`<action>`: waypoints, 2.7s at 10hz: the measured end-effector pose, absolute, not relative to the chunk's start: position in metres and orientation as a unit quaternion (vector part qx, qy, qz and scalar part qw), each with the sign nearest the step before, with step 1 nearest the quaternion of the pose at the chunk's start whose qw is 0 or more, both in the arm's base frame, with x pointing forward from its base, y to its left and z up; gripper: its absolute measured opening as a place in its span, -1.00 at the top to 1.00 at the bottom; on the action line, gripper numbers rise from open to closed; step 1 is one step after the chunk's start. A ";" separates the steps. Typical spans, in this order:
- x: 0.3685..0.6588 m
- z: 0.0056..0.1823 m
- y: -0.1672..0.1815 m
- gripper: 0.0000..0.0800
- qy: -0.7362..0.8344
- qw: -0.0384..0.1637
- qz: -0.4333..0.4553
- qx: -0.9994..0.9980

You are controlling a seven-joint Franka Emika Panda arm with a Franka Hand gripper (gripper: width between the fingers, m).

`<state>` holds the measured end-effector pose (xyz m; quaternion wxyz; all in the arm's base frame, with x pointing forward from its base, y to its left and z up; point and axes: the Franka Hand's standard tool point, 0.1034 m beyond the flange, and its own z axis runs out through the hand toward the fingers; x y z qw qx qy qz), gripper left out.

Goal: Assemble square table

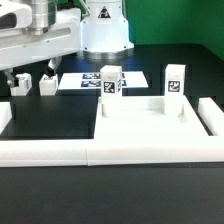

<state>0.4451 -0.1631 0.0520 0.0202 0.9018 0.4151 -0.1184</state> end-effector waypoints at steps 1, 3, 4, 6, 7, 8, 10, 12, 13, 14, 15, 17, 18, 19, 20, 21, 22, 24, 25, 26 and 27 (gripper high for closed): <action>0.445 0.052 -0.163 -0.62 0.415 0.020 -0.118 0.902; 0.445 0.052 -0.163 -0.62 0.415 0.020 -0.118 0.902; 0.445 0.052 -0.163 -0.62 0.415 0.020 -0.118 0.902; 0.445 0.052 -0.161 -0.62 0.331 0.031 -0.117 0.936; 0.444 0.050 -0.158 -0.62 0.298 0.035 -0.118 0.947; 0.442 0.049 -0.158 -0.62 0.301 0.033 -0.122 0.945; 0.440 0.049 -0.151 -0.62 0.178 0.037 -0.128 0.975; 0.438 0.051 -0.144 -0.62 0.034 0.019 -0.149 0.988; 0.436 0.048 -0.143 -0.62 0.005 0.002 -0.153 0.988; 0.438 0.049 -0.140 -0.62 0.022 0.001 -0.152 0.988; 0.437 0.048 -0.137 -0.62 0.025 -0.001 -0.162 0.986; 0.416 0.044 -0.137 -0.62 0.015 -0.018 -0.231 0.973; 0.405 0.041 -0.138 -0.62 0.015 -0.026 -0.291 0.956; 0.396 0.036 -0.134 -0.62 0.019 -0.030 -0.324 0.946; 0.383 0.035 -0.131 -0.62 0.018 -0.038 -0.371 0.928; 0.380 0.032 -0.130 -0.62 0.018 -0.044 -0.405 0.913; 0.383 0.030 -0.129 -0.62 0.023 -0.045 -0.415 0.908; 0.385 0.028 -0.127 -0.62 0.031 -0.046 -0.411 0.910; 0.385 0.027 -0.125 -0.62 0.031 -0.043 -0.413 0.909; 0.384 0.023 -0.121 -0.62 0.034 -0.039 -0.418 0.907; 0.383 0.020 -0.118 -0.62 0.039 -0.038 -0.421 0.905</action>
Offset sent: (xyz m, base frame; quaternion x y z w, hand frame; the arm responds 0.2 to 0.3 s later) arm 0.0000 0.0000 0.0000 0.0000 0.0000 0.0650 0.9979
